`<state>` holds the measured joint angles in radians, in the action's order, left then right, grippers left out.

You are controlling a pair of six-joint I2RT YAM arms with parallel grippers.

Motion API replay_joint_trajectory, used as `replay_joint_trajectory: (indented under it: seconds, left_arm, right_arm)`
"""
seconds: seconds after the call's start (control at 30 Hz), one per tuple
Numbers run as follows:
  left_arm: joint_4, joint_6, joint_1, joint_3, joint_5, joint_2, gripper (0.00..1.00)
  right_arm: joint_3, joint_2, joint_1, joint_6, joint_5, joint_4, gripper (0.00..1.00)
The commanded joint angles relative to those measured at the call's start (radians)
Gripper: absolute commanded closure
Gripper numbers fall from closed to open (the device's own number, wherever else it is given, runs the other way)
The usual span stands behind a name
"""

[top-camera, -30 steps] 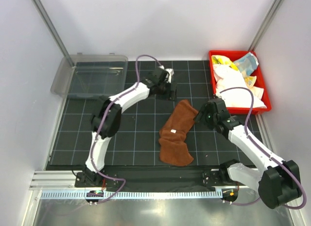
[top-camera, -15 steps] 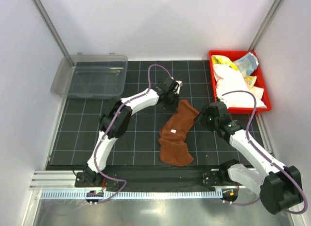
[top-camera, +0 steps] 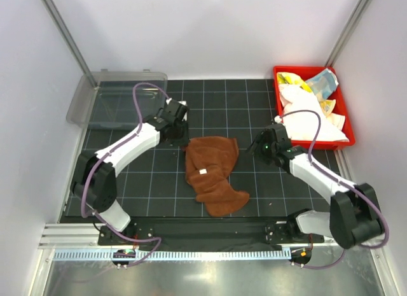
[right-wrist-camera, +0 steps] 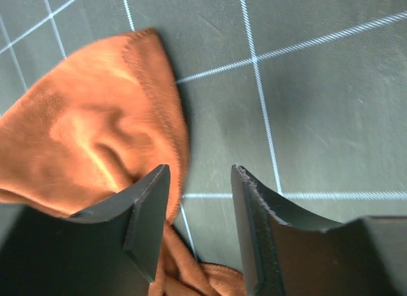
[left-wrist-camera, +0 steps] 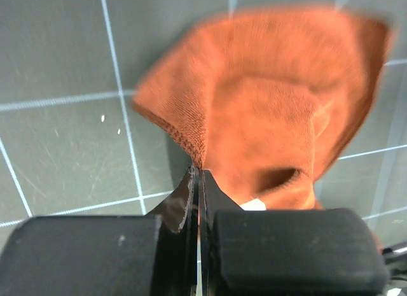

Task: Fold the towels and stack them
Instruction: Flatten out the crumpled towel

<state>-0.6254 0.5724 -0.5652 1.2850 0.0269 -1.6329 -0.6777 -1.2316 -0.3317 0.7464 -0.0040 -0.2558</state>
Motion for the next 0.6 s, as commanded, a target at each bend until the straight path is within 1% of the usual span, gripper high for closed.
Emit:
replay_joint_trajectory:
  seconds: [0.0,0.03,0.1,0.13,0.17,0.27,0.37,0.4,0.43,0.47,0.5,0.57]
  left_arm:
    - [-0.031,0.021,-0.019,-0.07,0.031,-0.051,1.0]
    - [-0.027,0.024,-0.019,-0.087,0.03,-0.051,1.0]
    - [-0.017,0.024,-0.019,-0.099,0.028,-0.045,1.0]
    - [-0.017,0.024,-0.019,-0.107,0.027,-0.044,1.0]
    - [-0.019,0.024,-0.019,-0.11,0.025,-0.039,1.0]
    - [-0.011,0.029,-0.019,-0.127,0.004,-0.035,0.99]
    - [-0.01,0.038,-0.019,-0.131,-0.018,-0.027,0.81]
    - [-0.01,0.037,-0.021,-0.13,-0.019,-0.013,0.73]
    - [-0.019,0.032,-0.019,-0.125,-0.01,-0.005,0.56]
    - [-0.026,0.024,-0.019,-0.113,0.004,0.005,0.51]
    - [-0.051,0.014,-0.019,-0.081,0.042,0.019,0.41]
    - [-0.085,-0.014,-0.012,-0.033,0.089,0.025,0.35]
  right_arm:
    - [-0.054,-0.087,-0.001,-0.015,-0.021,0.081,0.51]
    - [-0.077,-0.138,-0.001,-0.031,-0.016,0.078,0.51]
    - [-0.1,-0.176,-0.001,-0.041,-0.007,0.075,0.52]
    - [-0.1,-0.201,-0.001,-0.062,-0.028,0.099,0.51]
    - [-0.103,-0.215,-0.001,-0.077,-0.051,0.116,0.48]
    - [-0.147,-0.274,-0.013,-0.162,-0.077,0.124,0.45]
    - [-0.192,-0.316,-0.013,-0.203,-0.094,0.121,0.44]
    - [-0.215,-0.34,-0.013,-0.211,-0.099,0.121,0.43]
    - [-0.224,-0.35,-0.013,-0.216,-0.126,0.127,0.43]
    - [-0.233,-0.359,-0.013,-0.22,-0.145,0.138,0.43]
    - [-0.255,-0.379,-0.013,-0.22,-0.158,0.15,0.43]
    - [-0.275,-0.397,-0.021,-0.229,-0.169,0.158,0.43]
